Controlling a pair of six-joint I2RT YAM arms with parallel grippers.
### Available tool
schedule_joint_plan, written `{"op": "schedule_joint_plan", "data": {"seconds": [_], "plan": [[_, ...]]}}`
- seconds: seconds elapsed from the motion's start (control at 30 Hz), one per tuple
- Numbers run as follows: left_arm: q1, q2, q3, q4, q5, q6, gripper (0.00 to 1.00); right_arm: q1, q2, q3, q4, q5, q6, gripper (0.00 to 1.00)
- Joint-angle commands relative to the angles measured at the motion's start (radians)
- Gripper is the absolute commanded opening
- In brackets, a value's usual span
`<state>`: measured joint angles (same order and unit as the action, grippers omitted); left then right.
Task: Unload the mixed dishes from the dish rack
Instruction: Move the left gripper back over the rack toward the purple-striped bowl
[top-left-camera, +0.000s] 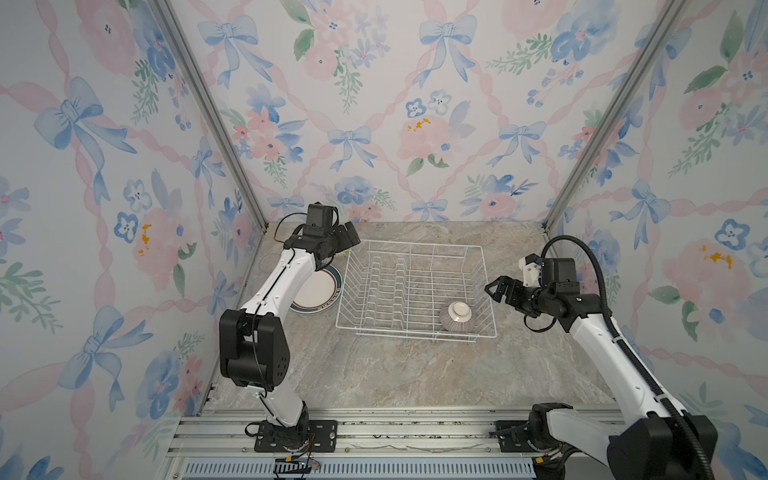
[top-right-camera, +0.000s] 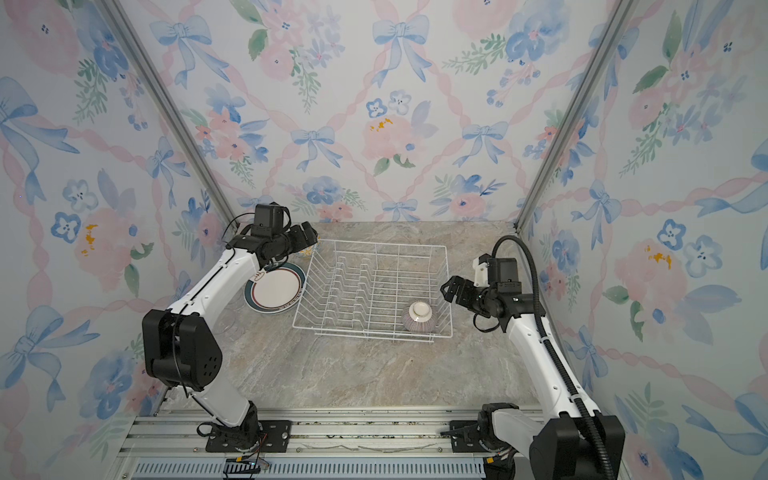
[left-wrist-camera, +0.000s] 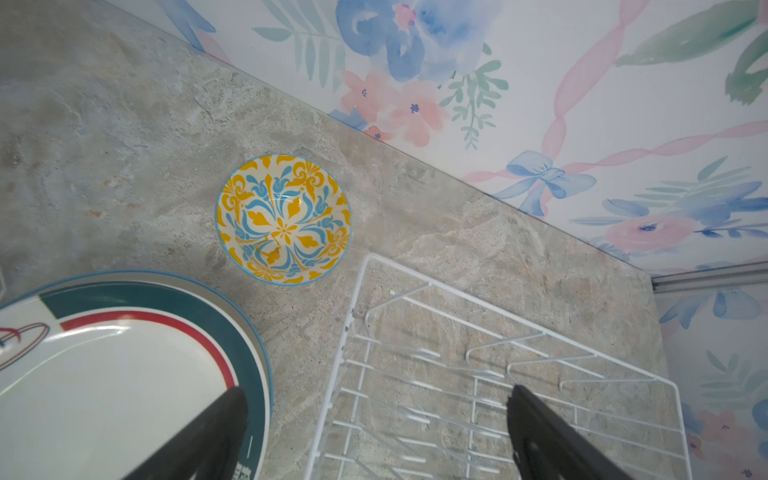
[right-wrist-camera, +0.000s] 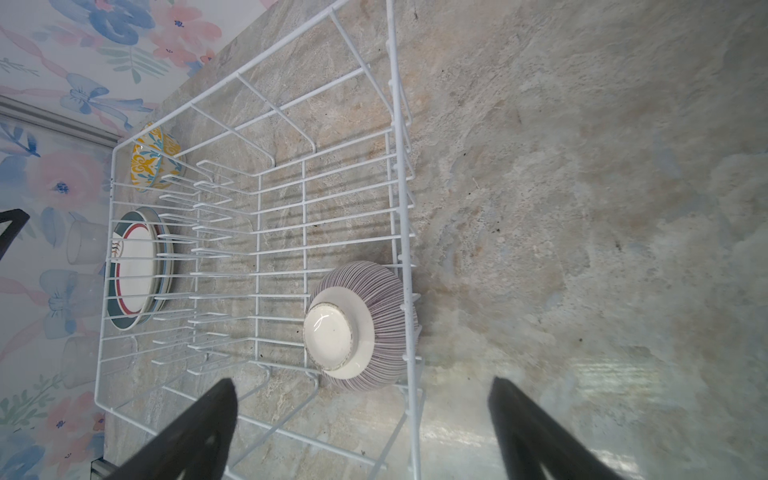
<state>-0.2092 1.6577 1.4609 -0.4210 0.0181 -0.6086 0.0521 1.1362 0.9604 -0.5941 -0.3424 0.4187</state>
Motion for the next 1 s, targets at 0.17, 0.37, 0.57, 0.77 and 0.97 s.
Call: {"op": "schedule_joint_plan", "data": {"seconds": [0.17, 0.37, 0.57, 0.77, 0.97], "plan": [[-0.137, -0.156, -0.134, -0.005, -0.078, 0.018, 0.98, 0.002, -0.055, -0.032, 0.005, -0.041, 0.024, 0.97], [-0.218, -0.256, -0.197, -0.004, -0.07, 0.006, 0.98, 0.031, -0.071, -0.057, 0.065, -0.089, 0.085, 0.97], [-0.297, -0.286, -0.225, 0.004, -0.015, -0.006, 0.98, 0.089, -0.097, -0.047, 0.047, -0.075, 0.102, 0.97], [-0.369, -0.267, -0.247, 0.047, 0.024, -0.023, 0.98, 0.123, -0.134, -0.052, 0.004, -0.051, 0.088, 0.97], [-0.426, -0.204, -0.252, 0.097, 0.098, -0.042, 0.98, 0.142, -0.178, -0.077, -0.022, -0.046, 0.083, 0.97]]}}
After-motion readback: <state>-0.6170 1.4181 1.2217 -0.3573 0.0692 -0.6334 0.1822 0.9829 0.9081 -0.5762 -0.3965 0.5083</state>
